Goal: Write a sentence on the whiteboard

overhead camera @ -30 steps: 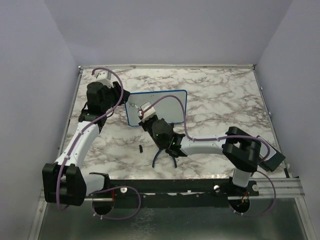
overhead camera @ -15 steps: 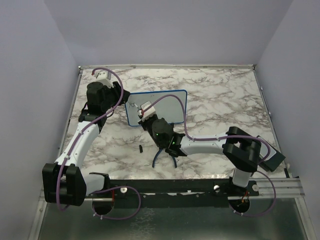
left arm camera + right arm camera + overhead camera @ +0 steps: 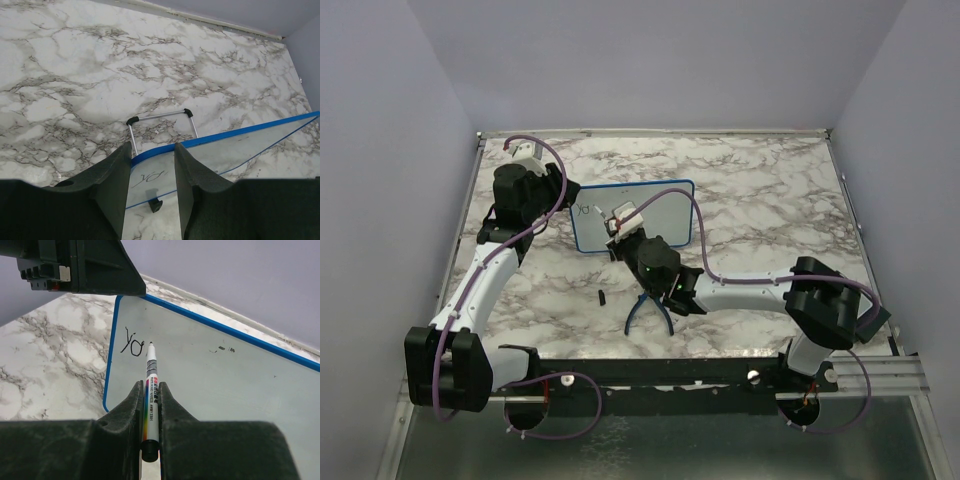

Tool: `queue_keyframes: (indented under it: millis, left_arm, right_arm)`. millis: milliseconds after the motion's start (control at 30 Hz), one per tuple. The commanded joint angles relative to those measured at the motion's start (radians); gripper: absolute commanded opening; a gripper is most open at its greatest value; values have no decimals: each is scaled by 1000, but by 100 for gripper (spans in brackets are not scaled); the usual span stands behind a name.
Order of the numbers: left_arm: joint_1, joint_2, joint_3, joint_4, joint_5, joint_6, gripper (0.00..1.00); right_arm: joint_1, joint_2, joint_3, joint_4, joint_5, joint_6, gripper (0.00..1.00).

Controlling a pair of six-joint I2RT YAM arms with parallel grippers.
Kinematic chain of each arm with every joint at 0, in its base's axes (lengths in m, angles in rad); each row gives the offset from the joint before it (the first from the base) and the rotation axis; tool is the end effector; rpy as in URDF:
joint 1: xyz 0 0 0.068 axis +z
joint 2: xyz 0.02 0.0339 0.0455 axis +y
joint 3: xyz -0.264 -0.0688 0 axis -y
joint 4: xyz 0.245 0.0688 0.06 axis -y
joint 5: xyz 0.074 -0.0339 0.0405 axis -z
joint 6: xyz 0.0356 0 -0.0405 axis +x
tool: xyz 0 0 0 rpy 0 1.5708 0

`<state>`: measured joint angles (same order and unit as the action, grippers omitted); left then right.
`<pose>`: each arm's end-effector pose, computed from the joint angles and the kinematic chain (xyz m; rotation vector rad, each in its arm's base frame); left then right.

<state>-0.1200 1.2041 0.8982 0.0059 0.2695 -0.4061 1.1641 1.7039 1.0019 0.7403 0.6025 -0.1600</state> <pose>0.2774 -0.0430 0.3114 -0.0827 1.9037 -0.6118 0.1705 0.3448 0.2667 -0.5307 1.4550 0.3355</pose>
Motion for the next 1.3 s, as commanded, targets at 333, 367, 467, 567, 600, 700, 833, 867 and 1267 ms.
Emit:
queue_keyframes:
  millis: [333,367,467,567,600,700,833,867,1267]
  left_arm:
    - [-4,-17,-18,-14,35,4,40]
    - [-3,-18,-18,-14,36,4,40]
    - [-4,-19,-18,-14,36,4,40]
    - [-3,-18,-18,-14,35,4,40]
    - [-4,-18,-17,-14,36,3,40]
    - [-4,-19,-18,-14,36,4,40]
    - [-4,-20,-18,-14,36,3,40]
    - [-3,-20,-18,-15,35,4,40]
    - [-4,-18,-18,-15,37,3,40]
  right_arm:
    - [1,32,35,-2,2,9,1]
    - [0,36,37,-3,0,10,1]
    - [-2,45,47,-17,-7,13,1]
    - [-3,53,50,-15,-9,17,1]
    - [-2,56,50,-16,-8,17,1]
    - [-4,62,52,-16,2,17,1]
    - [-10,69,57,-19,8,20,1]
    - [-12,71,58,-21,7,20,1]
    - [-20,92,70,-13,11,11,0]
